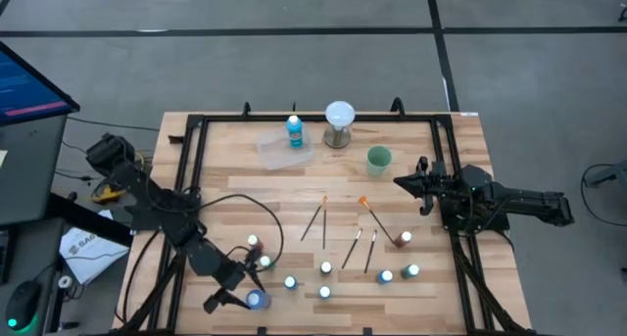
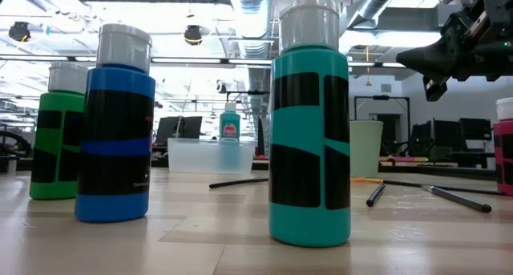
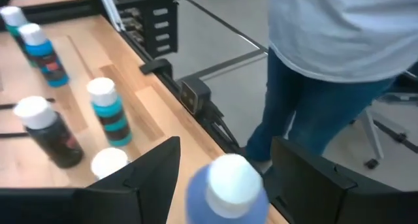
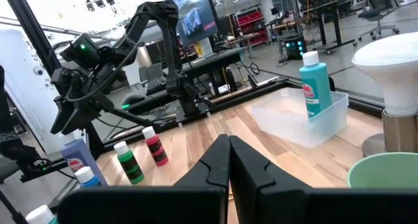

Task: Pick & Place Paint Supplies
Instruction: Put the big purple paint bottle into the transparent bin

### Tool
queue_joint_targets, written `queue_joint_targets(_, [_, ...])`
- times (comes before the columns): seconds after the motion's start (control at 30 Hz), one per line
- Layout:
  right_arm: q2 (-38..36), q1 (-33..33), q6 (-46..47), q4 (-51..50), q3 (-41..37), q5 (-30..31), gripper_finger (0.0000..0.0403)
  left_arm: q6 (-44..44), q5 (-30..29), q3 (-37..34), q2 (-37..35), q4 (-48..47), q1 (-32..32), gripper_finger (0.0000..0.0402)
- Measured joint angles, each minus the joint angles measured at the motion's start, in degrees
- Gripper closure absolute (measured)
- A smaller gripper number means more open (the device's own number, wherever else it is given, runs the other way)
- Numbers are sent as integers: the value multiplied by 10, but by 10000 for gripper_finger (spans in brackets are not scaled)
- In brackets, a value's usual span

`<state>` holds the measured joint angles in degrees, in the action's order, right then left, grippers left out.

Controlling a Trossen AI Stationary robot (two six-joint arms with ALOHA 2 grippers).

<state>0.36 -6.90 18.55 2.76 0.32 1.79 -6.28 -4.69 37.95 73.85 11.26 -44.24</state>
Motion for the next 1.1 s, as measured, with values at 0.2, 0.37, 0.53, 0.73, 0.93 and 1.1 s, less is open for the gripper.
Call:
queue_joint_targets(0.2, [0, 0, 0, -2, 0, 0, 403, 20, -16, 0, 19, 0, -21, 165])
queue_joint_targets(0.37, [0, 0, 14, -3, 0, 0, 403, 28, -29, 0, 41, 2, -22, 165])
queue_joint_targets(0.53, [0, 0, 15, -3, 0, 0, 403, 29, -31, 1, 53, 10, -21, 166])
queue_joint_targets(0.73, [0, 0, 15, -7, 0, 0, 403, 13, -55, 1, 50, 6, -21, 204])
queue_joint_targets(0.93, [0, 0, 15, -8, 0, 0, 403, -14, -56, 1, 49, 7, -13, 266])
queue_joint_targets(1.1, [0, 0, 15, -8, 0, 0, 403, -23, -56, 1, 49, 7, -4, 289])
